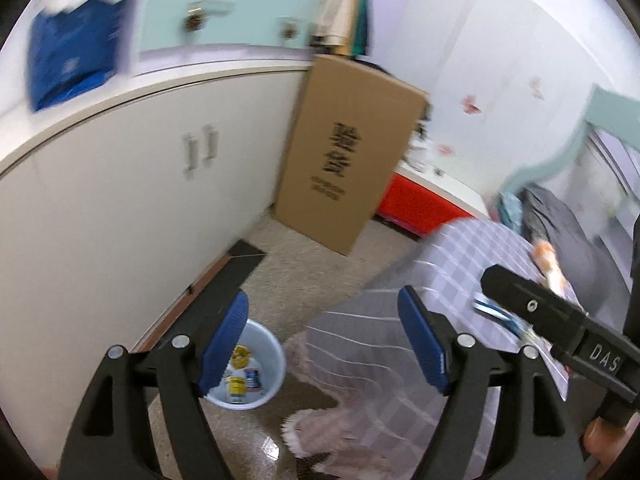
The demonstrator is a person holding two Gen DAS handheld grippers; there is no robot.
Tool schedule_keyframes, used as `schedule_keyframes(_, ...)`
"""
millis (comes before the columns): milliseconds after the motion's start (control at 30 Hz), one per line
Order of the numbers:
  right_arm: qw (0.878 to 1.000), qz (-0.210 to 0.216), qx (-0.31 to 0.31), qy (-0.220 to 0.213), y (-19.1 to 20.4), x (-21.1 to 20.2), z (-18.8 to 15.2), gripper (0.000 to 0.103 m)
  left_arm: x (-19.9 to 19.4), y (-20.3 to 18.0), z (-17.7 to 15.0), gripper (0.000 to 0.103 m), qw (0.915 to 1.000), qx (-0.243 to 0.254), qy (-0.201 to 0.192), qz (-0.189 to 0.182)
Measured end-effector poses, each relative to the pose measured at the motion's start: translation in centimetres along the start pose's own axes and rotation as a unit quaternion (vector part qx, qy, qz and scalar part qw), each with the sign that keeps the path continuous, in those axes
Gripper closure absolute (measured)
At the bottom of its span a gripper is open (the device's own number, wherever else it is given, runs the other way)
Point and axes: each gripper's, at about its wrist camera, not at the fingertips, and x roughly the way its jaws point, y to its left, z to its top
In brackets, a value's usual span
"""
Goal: Collect trash
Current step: 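Move both open tools back to the table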
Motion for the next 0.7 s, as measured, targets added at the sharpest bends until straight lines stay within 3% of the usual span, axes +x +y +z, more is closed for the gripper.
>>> schedule_keyframes(133, 0.998, -0.057, 0.017, -0.022, -5.0, -3.7, -0.8, 0.007, 0.7, -7.0, -0.9, 0.028, 0.9975, 0.053, 0.023, -0.041)
schedule_keyframes(233, 0.995, -0.093, 0.034, -0.028, -8.9, -6.0, -2.0, 0.007, 1.8, -11.3, -1.9, 0.028, 0.9935, 0.093, 0.043, -0.051)
schedule_keyframes(467, 0.988, -0.128, 0.083, -0.028, -16.6, -9.3, -4.3, 0.007, 4.5, -21.9, -5.1, 0.028, 0.9678, 0.218, 0.091, -0.086)
schedule_keyframes(600, 0.986, -0.131, 0.101, -0.023, -19.2, -9.9, -4.9, 0.007, 6.7, -25.0, -6.3, 0.028, 0.9552, 0.268, 0.107, -0.064)
schedule_keyframes(700, 0.985, -0.132, 0.109, -0.02, -20.6, -10.1, -5.5, 0.007, 7.9, -26.1, -6.8, 0.031, 0.9508, 0.283, 0.115, -0.054)
